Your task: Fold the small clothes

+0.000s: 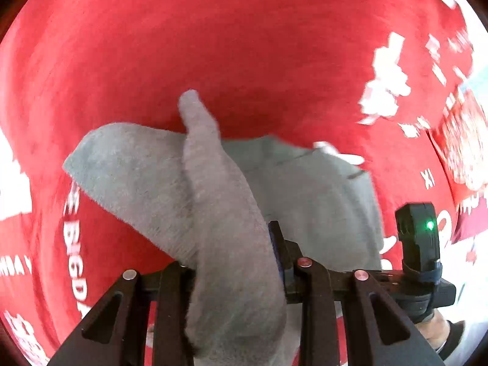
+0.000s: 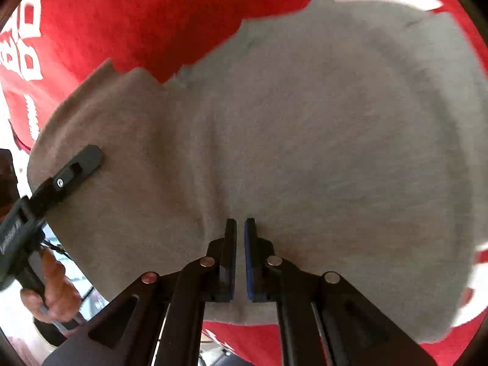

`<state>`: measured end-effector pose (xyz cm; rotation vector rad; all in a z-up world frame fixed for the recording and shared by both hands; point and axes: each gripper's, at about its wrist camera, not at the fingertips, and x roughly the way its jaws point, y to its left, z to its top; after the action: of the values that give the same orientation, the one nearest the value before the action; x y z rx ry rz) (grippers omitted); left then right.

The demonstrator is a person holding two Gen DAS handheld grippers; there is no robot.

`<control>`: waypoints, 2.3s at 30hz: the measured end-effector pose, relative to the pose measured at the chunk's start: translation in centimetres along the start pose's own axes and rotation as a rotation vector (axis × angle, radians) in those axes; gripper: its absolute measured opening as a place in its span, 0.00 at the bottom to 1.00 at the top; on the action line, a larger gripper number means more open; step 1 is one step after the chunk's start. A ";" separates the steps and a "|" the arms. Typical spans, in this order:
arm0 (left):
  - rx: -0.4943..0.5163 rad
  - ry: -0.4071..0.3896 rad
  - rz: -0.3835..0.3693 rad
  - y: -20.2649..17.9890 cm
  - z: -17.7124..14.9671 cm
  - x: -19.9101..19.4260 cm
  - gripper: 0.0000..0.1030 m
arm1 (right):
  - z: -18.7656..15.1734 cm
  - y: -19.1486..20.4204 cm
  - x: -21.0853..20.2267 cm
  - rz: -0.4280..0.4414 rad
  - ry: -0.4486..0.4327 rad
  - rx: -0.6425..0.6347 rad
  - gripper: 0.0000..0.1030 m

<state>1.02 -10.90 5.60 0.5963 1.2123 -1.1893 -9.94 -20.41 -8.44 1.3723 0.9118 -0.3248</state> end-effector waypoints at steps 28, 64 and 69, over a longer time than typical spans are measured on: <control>-0.008 0.029 0.204 -6.6 1.5 1.3 0.83 | -0.1 -18.7 -9.4 0.489 -0.184 0.511 0.62; -0.106 0.125 0.203 -2.8 -3.4 5.7 0.83 | 4.6 -11.1 -12.5 0.086 -0.024 0.077 0.13; -0.092 0.152 0.197 -3.7 -4.1 7.2 0.83 | 3.9 -14.3 -12.6 -0.021 -0.016 0.114 0.13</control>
<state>-4.63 -11.24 -1.50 0.7295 1.2964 -0.9316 -26.25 -30.91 -9.64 1.4636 0.9062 -0.4087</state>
